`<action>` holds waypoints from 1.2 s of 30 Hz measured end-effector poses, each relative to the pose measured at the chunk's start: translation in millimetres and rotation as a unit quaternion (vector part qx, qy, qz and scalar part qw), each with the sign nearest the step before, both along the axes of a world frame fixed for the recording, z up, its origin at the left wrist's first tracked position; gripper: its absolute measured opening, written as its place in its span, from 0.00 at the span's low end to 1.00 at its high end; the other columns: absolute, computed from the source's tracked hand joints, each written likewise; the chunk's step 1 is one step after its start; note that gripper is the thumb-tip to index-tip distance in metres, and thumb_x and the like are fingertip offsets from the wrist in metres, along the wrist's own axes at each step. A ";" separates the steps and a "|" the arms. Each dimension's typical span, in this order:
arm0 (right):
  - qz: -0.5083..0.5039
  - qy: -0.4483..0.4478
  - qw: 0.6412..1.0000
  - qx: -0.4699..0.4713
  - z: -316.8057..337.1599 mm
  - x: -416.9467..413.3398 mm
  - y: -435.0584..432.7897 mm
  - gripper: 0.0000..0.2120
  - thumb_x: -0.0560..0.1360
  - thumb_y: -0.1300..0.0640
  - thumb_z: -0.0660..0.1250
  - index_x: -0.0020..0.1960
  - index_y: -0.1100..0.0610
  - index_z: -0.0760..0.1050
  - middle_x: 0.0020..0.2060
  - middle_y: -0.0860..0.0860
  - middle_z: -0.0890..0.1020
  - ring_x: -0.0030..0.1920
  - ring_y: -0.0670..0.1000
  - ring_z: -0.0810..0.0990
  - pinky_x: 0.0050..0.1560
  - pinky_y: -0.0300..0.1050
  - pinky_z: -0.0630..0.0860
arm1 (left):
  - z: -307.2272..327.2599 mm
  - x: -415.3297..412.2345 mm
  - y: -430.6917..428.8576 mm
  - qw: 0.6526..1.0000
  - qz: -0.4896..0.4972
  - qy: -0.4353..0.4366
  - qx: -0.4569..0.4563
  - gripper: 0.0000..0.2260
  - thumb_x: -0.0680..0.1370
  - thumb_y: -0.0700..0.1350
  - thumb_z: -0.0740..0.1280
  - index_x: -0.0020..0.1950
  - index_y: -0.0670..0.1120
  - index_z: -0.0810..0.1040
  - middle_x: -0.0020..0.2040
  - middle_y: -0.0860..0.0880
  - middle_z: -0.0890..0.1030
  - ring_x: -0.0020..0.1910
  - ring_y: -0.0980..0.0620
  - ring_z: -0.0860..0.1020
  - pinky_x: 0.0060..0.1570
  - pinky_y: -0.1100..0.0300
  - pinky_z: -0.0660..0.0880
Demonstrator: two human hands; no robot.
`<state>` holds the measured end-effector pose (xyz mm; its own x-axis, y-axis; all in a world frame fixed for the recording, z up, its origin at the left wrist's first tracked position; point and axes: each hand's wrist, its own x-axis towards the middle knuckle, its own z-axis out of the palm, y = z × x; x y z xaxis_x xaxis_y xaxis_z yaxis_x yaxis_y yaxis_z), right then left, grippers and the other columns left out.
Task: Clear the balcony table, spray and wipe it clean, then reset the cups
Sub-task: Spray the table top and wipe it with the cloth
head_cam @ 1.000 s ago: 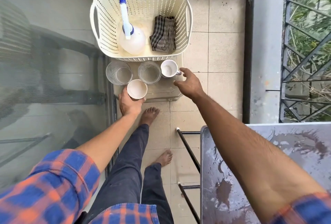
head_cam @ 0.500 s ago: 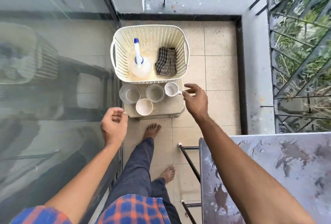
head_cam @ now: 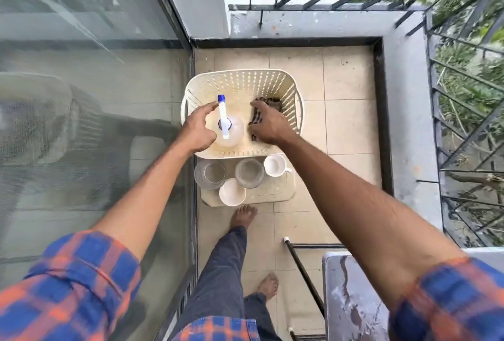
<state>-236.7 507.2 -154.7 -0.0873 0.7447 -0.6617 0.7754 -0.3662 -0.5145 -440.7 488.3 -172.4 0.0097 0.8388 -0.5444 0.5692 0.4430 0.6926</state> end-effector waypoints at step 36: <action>-0.062 -0.090 0.984 0.143 -76.4 -3.4 11.7 0.21 0.73 0.65 0.65 0.65 0.57 0.65 0.56 0.59 0.79 0.50 0.61 0.81 0.52 0.57 0.81 | -30.1 38.8 11.9 0.946 0.086 -0.036 0.310 0.22 0.80 0.47 0.70 0.69 0.36 0.71 0.61 0.59 0.73 0.55 0.50 0.82 0.51 0.55 0.81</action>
<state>-240.1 518.9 -231.1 0.1157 0.8998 -0.4207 0.8221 -0.3245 -0.4679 -401.8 500.2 -202.6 -0.1379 0.9892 0.0504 0.4669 0.0201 0.8841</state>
